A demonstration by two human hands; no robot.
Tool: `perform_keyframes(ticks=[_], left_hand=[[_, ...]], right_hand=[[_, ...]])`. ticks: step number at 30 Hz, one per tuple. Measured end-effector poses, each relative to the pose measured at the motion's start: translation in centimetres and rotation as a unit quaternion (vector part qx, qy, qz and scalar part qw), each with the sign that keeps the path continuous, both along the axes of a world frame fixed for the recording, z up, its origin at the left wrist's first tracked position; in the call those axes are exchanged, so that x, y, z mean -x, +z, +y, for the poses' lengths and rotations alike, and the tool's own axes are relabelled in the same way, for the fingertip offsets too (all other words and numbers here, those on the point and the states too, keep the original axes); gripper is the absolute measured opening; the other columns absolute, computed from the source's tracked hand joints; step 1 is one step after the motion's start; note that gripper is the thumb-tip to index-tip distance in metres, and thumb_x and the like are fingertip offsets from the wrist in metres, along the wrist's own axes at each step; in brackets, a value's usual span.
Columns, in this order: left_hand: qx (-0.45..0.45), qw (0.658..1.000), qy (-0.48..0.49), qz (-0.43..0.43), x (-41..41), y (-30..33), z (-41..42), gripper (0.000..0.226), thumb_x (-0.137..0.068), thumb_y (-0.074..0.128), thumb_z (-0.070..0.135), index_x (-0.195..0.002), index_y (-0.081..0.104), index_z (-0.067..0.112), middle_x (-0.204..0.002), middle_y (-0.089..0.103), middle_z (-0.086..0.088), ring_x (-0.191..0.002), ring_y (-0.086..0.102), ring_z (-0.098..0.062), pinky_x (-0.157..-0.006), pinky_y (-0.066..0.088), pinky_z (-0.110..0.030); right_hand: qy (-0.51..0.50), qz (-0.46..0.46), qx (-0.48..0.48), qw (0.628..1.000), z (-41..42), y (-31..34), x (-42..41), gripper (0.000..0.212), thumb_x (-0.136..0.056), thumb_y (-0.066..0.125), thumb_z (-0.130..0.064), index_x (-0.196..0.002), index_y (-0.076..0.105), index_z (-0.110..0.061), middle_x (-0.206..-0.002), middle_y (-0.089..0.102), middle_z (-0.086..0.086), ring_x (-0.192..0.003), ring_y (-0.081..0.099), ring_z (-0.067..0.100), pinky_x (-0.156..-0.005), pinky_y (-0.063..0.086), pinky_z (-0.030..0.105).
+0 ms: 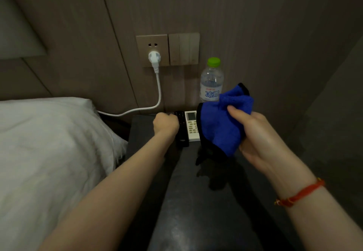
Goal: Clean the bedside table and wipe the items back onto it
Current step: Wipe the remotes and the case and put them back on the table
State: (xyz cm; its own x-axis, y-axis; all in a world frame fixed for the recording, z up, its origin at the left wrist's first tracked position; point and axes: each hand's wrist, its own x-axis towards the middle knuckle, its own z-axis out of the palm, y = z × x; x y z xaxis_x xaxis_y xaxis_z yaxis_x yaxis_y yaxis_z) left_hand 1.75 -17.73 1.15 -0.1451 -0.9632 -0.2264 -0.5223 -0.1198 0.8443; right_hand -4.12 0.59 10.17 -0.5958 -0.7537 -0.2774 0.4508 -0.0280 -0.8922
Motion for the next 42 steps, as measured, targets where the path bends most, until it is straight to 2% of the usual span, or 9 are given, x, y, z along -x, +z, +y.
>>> perform_keyframes(ticks=[3,7,12,16,21,27,32,38,42], left_hand=[[0.026,0.999,0.007,0.033,-3.0,2.8,1.6,0.027,-0.09,0.042,0.007,-0.076,0.065,0.003,-0.088,0.064,-0.018,-0.092,0.062,-0.035,-0.075,0.047,-0.036],[0.072,0.995,0.024,0.072,-7.9,6.2,3.6,0.029,-0.09,0.047,0.01,-0.109,0.068,0.007,-0.113,0.066,-0.016,-0.108,0.06,-0.031,-0.09,0.046,-0.031],[0.133,0.984,0.062,0.098,-15.8,10.4,5.0,0.028,-0.085,0.048,0.004,-0.104,0.068,0.007,-0.101,0.069,-0.02,-0.099,0.064,-0.035,-0.091,0.051,-0.041],[0.181,0.976,0.121,-0.029,-23.3,12.5,4.7,0.032,-0.083,0.05,0.011,-0.11,0.067,0.011,-0.113,0.067,-0.014,-0.11,0.059,-0.033,-0.093,0.045,-0.034],[0.13,0.918,0.175,-0.33,-31.3,12.5,2.4,0.04,-0.086,0.047,0.009,-0.121,0.051,-0.01,-0.132,0.045,-0.031,-0.123,0.041,-0.042,-0.098,0.038,-0.041],[0.02,0.892,0.146,-0.427,-34.7,10.5,1.5,0.045,-0.089,0.046,0.011,-0.131,0.045,-0.006,-0.136,0.038,-0.03,-0.119,0.043,-0.038,-0.097,0.038,-0.039],[-0.015,0.907,0.174,-0.384,-34.6,10.3,1.7,0.046,-0.09,0.047,0.008,-0.133,0.04,-0.007,-0.137,0.033,-0.032,-0.12,0.039,-0.04,-0.099,0.04,-0.04],[-0.076,0.942,0.14,-0.295,-34.8,11.4,2.1,0.047,-0.079,0.06,0.014,-0.123,0.05,0.001,-0.13,0.047,-0.023,-0.118,0.046,-0.036,-0.094,0.043,-0.04],[-0.161,0.982,0.095,-0.036,-34.8,13.6,4.0,0.013,-0.08,0.063,0.008,-0.077,0.055,-0.001,-0.051,0.06,-0.01,-0.063,0.051,-0.025,-0.059,0.046,-0.029]], right_hand=[[0.015,0.005,0.0,1.0,-0.7,0.7,-2.0,0.019,-0.093,0.05,-0.018,-0.109,0.059,-0.015,-0.106,0.065,0.005,-0.094,0.064,0.017,-0.073,0.05,0.027],[0.038,0.063,-0.005,0.997,-1.5,1.5,-5.7,0.014,-0.092,0.051,-0.018,-0.103,0.06,-0.018,-0.107,0.065,0.005,-0.097,0.062,0.018,-0.083,0.05,0.032],[0.098,0.148,-0.001,0.984,-2.2,3.4,-11.4,0.012,-0.093,0.049,-0.017,-0.092,0.06,-0.02,-0.099,0.064,0.004,-0.096,0.061,0.021,-0.083,0.048,0.032],[0.14,0.192,-0.006,0.971,-3.0,4.4,-16.2,0.013,-0.093,0.05,-0.018,-0.086,0.061,-0.019,-0.092,0.063,0.005,-0.096,0.061,0.025,-0.083,0.047,0.036],[0.18,0.228,-0.009,0.957,-3.8,5.2,-21.1,0.014,-0.093,0.05,-0.019,-0.084,0.061,-0.021,-0.098,0.065,0.009,-0.1,0.061,0.028,-0.093,0.046,0.043],[0.21,0.247,-0.007,0.946,-4.2,5.7,-24.4,0.015,-0.094,0.049,-0.018,-0.083,0.06,-0.019,-0.108,0.062,0.026,-0.104,0.056,0.04,-0.092,0.045,0.049],[0.227,0.198,-0.004,0.954,-4.4,5.3,-25.0,0.011,-0.093,0.05,-0.022,-0.09,0.06,-0.019,-0.103,0.064,0.016,-0.103,0.059,0.033,-0.091,0.046,0.042],[0.252,-0.01,0.037,0.967,-3.6,5.3,-24.1,0.026,-0.093,0.047,-0.023,-0.115,0.056,-0.013,-0.118,0.06,0.007,-0.107,0.058,0.02,-0.089,0.048,0.031],[0.269,-0.114,0.098,0.951,-1.8,5.3,-23.0,0.032,-0.082,0.049,-0.024,-0.11,0.059,-0.014,-0.118,0.063,0.008,-0.111,0.058,0.022,-0.092,0.046,0.035]])
